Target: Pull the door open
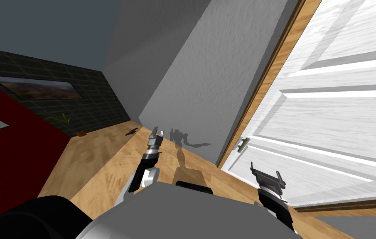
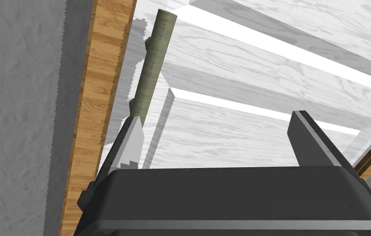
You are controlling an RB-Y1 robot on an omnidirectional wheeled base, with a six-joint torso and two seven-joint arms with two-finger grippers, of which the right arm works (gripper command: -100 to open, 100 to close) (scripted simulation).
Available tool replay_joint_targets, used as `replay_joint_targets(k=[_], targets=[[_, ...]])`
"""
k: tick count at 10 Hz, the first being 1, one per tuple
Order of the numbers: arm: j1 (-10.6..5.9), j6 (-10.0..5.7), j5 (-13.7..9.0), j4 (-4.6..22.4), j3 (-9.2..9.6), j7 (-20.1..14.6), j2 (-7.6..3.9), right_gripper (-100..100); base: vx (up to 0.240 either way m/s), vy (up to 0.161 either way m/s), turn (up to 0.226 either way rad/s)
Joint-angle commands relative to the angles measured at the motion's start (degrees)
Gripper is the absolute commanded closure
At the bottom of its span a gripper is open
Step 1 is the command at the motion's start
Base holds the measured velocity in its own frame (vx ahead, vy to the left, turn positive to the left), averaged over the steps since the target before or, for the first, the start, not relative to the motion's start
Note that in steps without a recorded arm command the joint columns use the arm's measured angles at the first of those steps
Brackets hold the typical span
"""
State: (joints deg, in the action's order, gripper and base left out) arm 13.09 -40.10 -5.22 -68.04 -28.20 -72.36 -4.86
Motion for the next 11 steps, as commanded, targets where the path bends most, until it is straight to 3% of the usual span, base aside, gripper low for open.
replay_joint_targets(k=[1,11], targets=[[-0.68,-0.41,-0.1,2.0,-0.72,-2.1,0.18,-100,-0.005,-0.109,0.188],[-3.55,-1.77,-0.6,11.3,-4.58,-13.6,1.31,-100,-0.012,-0.105,0.207]])
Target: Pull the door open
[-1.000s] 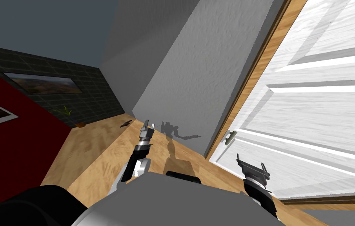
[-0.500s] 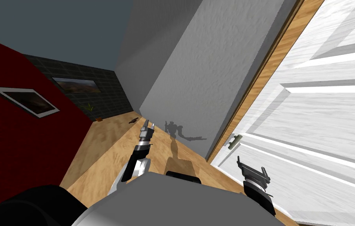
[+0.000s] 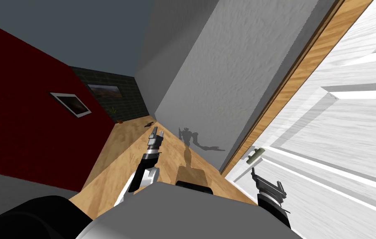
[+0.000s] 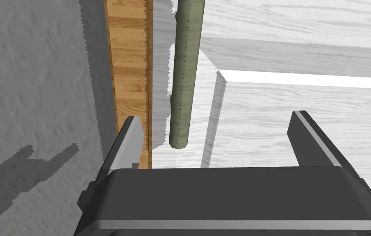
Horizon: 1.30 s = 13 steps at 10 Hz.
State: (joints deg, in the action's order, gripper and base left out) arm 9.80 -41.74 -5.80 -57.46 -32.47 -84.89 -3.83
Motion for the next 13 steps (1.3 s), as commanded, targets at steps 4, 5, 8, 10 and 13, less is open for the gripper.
replay_joint_targets(k=[4,5,8,10,13], targets=[[-1.40,-0.68,-0.2,4.5,-1.87,-5.6,0.94,-100,-0.033,-0.117,0.258],[-1.70,-0.82,-0.3,5.4,-2.27,-6.8,1.17,-100,-0.023,-0.122,0.277],[-1.35,-1.46,-0.1,6.1,-1.62,-7.3,-0.25,-100,0.075,-0.073,-0.008],[-1.29,-2.31,0.0,7.4,-1.18,-8.4,-1.32,-100,0.195,-0.105,-0.037],[-1.21,-3.49,0.1,9.3,-0.58,-9.9,-2.58,-100,0.188,-0.102,-0.039]])
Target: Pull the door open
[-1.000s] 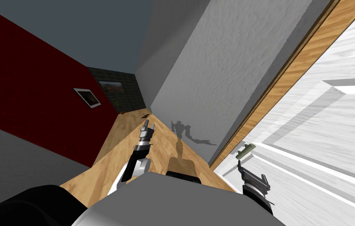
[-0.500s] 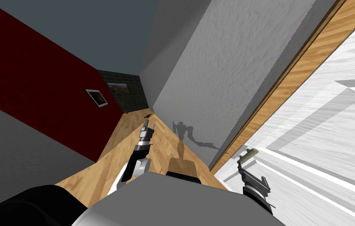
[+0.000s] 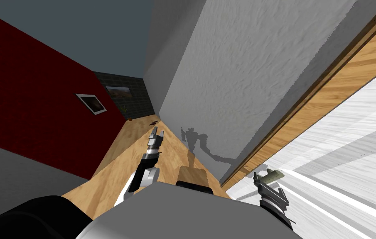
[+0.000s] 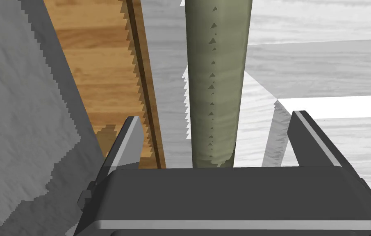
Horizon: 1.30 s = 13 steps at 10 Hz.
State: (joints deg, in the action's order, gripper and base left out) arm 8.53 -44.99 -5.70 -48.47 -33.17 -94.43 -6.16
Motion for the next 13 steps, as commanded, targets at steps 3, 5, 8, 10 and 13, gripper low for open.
replay_joint_targets(k=[3,5,8,10,13], targets=[[0.01,-0.39,0.0,0.6,0.18,-0.5,-0.37,100,0.075,-0.035,-0.011],[0.01,-0.39,0.0,0.6,0.18,-0.5,-0.37,100,-0.028,0.009,-0.006],[0.01,-0.39,0.0,0.6,0.18,-0.5,-0.37,100,-0.003,0.000,0.003],[0.42,-0.32,0.9,0.3,1.39,-1.6,-0.65,100,-0.160,-0.005,0.075],[0.96,-0.33,2.1,-0.3,3.14,-3.3,-1.05,100,-0.192,0.018,0.075]])
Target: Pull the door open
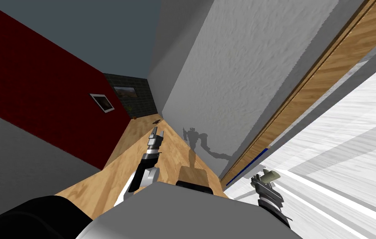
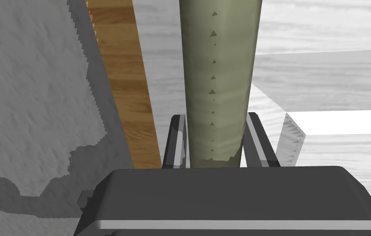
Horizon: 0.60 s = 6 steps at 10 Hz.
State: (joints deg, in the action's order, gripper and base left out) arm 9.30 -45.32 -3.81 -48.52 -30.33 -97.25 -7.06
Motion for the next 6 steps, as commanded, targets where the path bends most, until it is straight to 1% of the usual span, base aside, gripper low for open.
replay_joint_targets(k=[1,2,3,6], targets=[[0.39,0.00,0.7,-0.4,0.94,-1.0,-0.30,100,-0.194,0.030,0.069],[0.59,-0.01,1.1,-0.6,1.57,-1.6,-0.44,100,-0.202,0.057,0.062],[0.87,-0.01,1.8,-0.9,2.47,-2.5,-0.65,100,-0.264,0.032,0.074],[1.39,-0.03,3.0,-1.5,4.18,-4.1,-1.04,100,-0.223,0.018,0.085]])
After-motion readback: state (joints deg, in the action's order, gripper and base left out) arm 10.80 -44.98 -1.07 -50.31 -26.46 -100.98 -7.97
